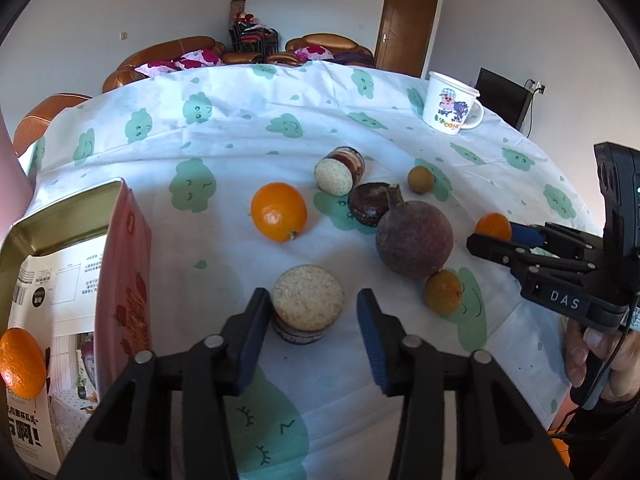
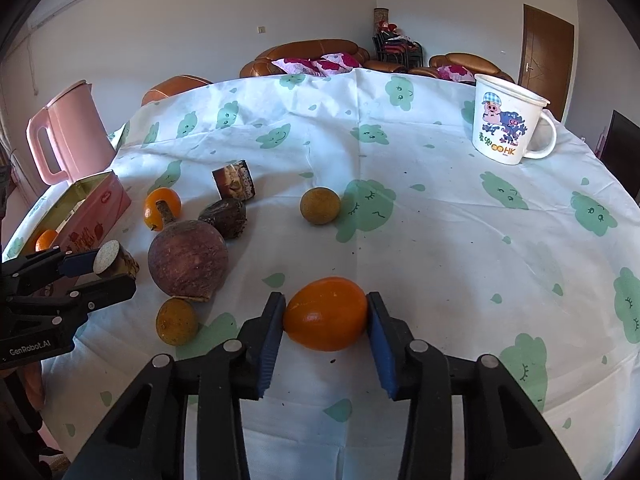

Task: Organize fruits
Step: 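Grasp the round pale-lidded jar with the left tool while the right tool grasps an orange oval fruit, then carry the jar into the pink tin with the left tool while the right tool places the orange fruit there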

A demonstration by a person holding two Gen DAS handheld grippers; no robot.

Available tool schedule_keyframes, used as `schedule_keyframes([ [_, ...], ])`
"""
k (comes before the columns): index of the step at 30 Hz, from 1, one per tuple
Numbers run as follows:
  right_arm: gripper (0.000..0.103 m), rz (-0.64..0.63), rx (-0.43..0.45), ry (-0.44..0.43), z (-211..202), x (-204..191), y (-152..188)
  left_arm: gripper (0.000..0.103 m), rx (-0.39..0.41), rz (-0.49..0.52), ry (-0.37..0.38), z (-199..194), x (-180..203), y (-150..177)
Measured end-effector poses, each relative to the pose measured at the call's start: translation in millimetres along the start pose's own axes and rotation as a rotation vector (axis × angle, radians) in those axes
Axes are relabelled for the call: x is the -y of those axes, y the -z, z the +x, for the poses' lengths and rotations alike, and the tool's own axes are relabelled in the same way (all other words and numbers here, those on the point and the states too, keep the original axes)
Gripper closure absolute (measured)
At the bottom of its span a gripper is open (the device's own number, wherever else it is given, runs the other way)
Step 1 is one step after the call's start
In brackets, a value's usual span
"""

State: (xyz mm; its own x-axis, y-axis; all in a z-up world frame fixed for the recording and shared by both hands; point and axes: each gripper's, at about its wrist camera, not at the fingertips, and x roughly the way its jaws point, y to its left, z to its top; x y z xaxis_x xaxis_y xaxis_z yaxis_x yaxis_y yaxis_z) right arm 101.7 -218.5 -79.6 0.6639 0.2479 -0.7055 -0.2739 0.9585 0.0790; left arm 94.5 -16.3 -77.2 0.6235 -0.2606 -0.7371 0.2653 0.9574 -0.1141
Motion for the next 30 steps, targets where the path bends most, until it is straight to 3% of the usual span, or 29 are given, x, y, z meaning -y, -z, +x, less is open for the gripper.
schedule_keyframes([
  [7,0.06,0.01,0.084,-0.038,-15,2,3,0.066,0.023,0.016,0.027,-4,5,6],
  [30,0.06,-0.054,0.263,-0.058,-44,-7,11,0.066,0.277,0.027,-0.07,-45,10,15],
])
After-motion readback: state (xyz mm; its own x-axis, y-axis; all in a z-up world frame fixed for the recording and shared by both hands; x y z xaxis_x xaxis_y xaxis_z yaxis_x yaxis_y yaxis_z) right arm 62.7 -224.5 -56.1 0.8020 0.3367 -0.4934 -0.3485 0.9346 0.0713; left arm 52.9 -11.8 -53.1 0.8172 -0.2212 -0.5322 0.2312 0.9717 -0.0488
